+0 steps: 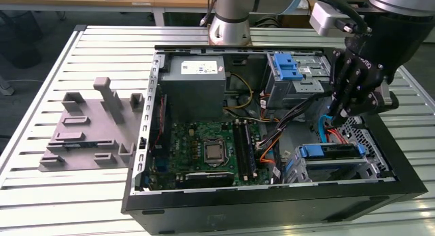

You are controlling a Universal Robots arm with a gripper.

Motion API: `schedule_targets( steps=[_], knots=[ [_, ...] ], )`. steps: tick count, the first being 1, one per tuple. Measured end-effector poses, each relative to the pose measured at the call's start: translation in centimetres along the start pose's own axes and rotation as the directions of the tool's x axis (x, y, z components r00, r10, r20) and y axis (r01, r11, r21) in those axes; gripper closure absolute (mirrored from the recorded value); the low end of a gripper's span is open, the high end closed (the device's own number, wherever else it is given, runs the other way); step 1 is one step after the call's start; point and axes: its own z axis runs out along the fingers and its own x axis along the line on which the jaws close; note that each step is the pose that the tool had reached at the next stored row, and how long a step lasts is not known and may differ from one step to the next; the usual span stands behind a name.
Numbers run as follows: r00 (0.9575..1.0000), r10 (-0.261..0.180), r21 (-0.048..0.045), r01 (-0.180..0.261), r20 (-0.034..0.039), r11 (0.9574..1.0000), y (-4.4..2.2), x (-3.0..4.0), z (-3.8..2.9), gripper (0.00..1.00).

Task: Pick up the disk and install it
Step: 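Insert the second disk wire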

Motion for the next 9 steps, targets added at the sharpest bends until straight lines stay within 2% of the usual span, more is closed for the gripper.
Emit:
schedule_targets(
  steps=[5, 9],
  knots=[
    [1.0000, 0.000, -0.0001, 0.000, 0.0030, 1.0000, -0.09, 0.94, 0.59, 0.75],
    [0.9999, 0.000, -0.0007, 0.000, 0.0128, 1.0000, -0.15, 1.55, 1.18, 0.75]
  ],
)
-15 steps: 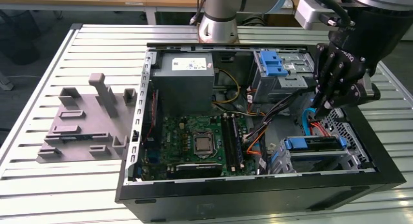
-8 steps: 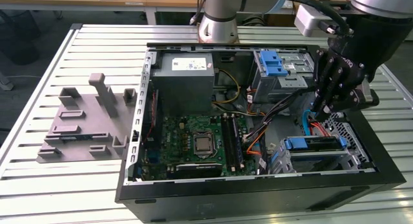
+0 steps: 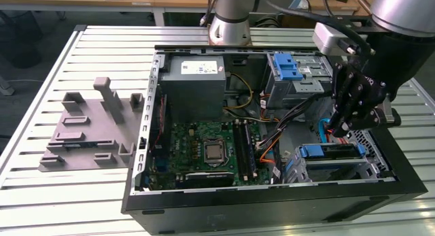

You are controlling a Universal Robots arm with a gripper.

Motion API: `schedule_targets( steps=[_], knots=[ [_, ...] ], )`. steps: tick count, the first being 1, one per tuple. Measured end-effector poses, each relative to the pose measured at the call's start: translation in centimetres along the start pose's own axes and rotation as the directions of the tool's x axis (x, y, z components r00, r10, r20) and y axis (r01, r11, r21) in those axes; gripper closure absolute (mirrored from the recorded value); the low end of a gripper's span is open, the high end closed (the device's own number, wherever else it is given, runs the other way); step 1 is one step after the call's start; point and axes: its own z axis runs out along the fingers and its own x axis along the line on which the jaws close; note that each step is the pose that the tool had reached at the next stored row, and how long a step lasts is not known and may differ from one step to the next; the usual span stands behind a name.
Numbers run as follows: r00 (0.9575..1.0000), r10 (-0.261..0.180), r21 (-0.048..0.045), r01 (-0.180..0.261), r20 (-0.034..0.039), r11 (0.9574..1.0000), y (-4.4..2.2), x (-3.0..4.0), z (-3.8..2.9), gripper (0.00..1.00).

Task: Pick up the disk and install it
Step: 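Insert the second disk wire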

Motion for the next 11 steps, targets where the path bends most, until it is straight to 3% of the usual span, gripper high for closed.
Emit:
schedule_targets(
  steps=[11],
  knots=[
    [0.9992, 0.001, -0.0021, -0.001, 0.0405, 1.0000, -0.18, 1.05, 1.50, 0.75]
  ],
)
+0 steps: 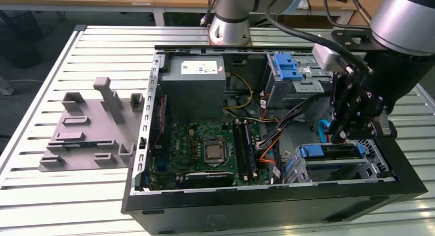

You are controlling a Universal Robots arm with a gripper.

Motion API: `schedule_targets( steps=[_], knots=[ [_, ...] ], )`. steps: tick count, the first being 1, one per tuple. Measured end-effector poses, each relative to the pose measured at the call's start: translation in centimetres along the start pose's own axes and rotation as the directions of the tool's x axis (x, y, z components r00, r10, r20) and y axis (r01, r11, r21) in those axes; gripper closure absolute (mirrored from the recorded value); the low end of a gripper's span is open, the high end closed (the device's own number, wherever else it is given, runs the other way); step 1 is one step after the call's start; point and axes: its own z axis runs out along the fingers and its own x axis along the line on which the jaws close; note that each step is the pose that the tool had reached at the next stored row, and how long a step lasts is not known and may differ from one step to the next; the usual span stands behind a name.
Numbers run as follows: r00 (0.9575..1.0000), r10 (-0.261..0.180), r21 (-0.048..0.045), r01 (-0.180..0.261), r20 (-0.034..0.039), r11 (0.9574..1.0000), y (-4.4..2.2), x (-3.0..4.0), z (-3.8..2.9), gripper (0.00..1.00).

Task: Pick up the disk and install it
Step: 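Insert the second disk wire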

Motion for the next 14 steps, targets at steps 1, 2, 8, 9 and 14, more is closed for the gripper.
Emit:
schedule_targets(
  steps=[1, 2, 8, 9, 14],
  knots=[
    [1.0000, 0.000, -0.0002, 0.000, 0.0041, 1.0000, -0.01, 0.10, 0.12, 0.75],
    [1.0000, 0.000, -0.0004, 0.000, 0.0083, 1.0000, -0.02, 0.18, 0.24, 0.75],
    [0.9994, 0.000, -0.0018, 0.000, 0.0350, 1.0000, -0.03, 0.47, 0.93, 0.75],
    [0.9993, 0.001, -0.0019, 0.000, 0.0375, 1.0000, -0.03, 0.47, 0.96, 0.75],
    [0.9993, 0.001, -0.0019, 0.000, 0.0375, 1.0000, -0.03, 0.47, 0.96, 0.75]
  ],
)
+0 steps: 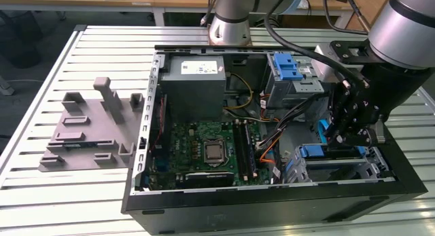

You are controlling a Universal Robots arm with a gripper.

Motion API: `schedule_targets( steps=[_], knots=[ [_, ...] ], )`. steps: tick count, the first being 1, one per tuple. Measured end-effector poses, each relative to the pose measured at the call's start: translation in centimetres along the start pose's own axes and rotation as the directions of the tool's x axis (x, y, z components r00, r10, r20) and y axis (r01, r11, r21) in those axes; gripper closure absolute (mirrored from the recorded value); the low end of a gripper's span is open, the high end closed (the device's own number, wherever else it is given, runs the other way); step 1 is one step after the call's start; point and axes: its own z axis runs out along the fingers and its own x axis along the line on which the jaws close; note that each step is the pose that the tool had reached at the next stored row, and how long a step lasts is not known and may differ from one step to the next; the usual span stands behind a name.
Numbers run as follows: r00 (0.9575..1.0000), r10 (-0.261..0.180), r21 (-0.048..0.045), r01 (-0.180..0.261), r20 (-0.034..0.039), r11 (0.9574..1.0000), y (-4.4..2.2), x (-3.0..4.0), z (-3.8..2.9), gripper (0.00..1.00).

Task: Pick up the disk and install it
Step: 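Insert the second disk wire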

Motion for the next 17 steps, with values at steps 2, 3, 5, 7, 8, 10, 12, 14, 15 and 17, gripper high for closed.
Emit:
schedule_targets(
  steps=[2, 3, 5, 7, 8, 10, 12, 14, 15, 17],
  knots=[
    [1.0000, 0.000, 0.0000, 0.000, 0.0015, 1.0000, -0.02, 0.01, -0.01, 0.76],
    [1.0000, 0.000, -0.0002, 0.000, 0.0035, 1.0000, -0.03, 0.00, 0.00, 0.76],
    [1.0000, 0.000, -0.0004, 0.000, 0.0091, 1.0000, -0.10, 0.00, 0.03, 0.83],
    [0.9999, 0.000, -0.0007, 0.000, 0.0135, 1.0000, -0.21, -0.01, 0.04, 0.83],
    [0.9999, 0.000, -0.0007, 0.000, 0.0142, 1.0000, -0.24, 0.03, 0.07, 0.83],
    [0.9999, 0.000, -0.0008, 0.000, 0.0146, 1.0000, -0.25, 0.32, 0.16, 0.83],
    [0.9999, 0.000, -0.0007, 0.000, 0.0150, 1.0000, -0.28, 0.79, 0.24, 0.83],
    [0.9999, 0.000, -0.0006, 0.000, 0.0151, 1.0000, -0.28, 0.97, 0.29, 0.83],
    [0.9999, 0.000, -0.0003, 0.000, 0.0154, 1.0000, -0.28, 0.97, 0.29, 0.83],
    [0.9999, -0.001, -0.0002, 0.001, 0.0172, 1.0000, -0.29, 0.97, 0.28, 0.83]
  ],
)
